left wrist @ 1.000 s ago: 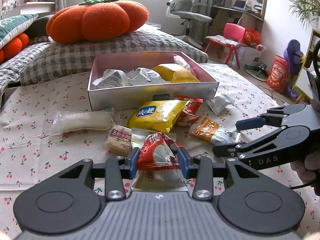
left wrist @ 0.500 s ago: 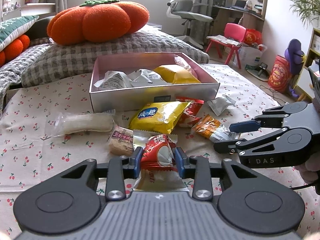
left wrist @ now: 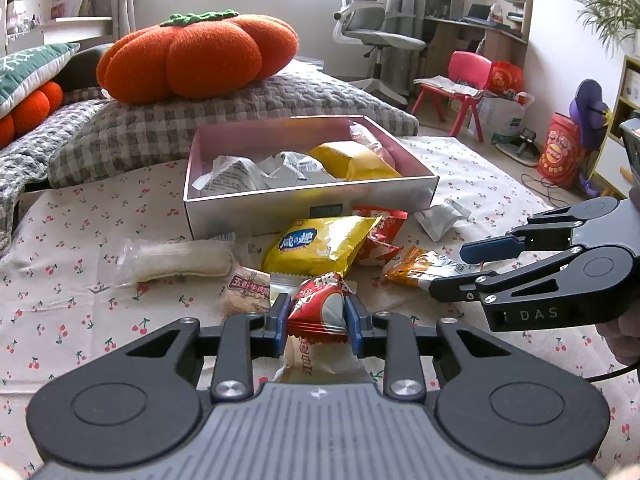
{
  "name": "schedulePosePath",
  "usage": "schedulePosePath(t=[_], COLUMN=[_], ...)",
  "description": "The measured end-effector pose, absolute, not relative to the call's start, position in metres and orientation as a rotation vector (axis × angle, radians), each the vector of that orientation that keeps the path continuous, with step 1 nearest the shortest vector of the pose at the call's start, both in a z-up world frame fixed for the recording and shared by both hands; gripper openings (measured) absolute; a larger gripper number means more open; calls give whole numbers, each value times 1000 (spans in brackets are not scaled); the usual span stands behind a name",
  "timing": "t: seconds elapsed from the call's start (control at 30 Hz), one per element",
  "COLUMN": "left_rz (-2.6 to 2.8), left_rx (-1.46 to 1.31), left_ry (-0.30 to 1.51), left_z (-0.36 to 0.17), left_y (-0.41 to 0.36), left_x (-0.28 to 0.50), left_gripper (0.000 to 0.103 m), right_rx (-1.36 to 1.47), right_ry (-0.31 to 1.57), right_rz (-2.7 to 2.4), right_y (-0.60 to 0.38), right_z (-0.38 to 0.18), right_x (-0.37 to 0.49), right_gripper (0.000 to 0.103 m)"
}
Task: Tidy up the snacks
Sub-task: 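Grasp red candy packet with left tool while right tool approaches orange packet, then close right tool on the orange-and-white packet while left tool holds red candy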
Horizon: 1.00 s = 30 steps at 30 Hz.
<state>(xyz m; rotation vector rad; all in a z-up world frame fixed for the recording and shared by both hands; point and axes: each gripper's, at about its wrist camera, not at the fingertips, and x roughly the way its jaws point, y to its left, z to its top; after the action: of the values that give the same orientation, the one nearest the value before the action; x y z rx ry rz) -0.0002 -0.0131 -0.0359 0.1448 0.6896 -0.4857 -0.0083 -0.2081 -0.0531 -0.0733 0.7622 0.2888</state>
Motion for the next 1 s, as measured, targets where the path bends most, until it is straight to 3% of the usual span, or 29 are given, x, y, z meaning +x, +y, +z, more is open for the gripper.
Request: schedulePosePath(t=[0.2,0.27,0.3,0.47,0.63,0.9,1.0], left_rz=[-481,-478,-477,-472,-478,-486,-483], left_rx=[132,128,125,114,122,132,127], left_ry=[680,677,675,677,686,687,687], left_z=[-31,-30,-29,-27,-29,-31,-30], left_y=[-12,-11,-11,-9,-12,-15,-15], left_x=[0,1,1,3,3,3,3], left_gripper=[26,26,26,26,26,26,26], right_rx=[-55,-51,-46,-21,-28,-65,-60], right_ry=[744,741,752,767,812,840,846], right_rz=[293,293,296,328,330,306,301], right_y=[-211,-212,-213,-216,-212,-205,-205], right_z=[-45,-42,-41,-40,-51,-67,-66], right_x=[-9,-9,-8,-6,-6,2,6], right_gripper=[45,22,17,23,50,58,54])
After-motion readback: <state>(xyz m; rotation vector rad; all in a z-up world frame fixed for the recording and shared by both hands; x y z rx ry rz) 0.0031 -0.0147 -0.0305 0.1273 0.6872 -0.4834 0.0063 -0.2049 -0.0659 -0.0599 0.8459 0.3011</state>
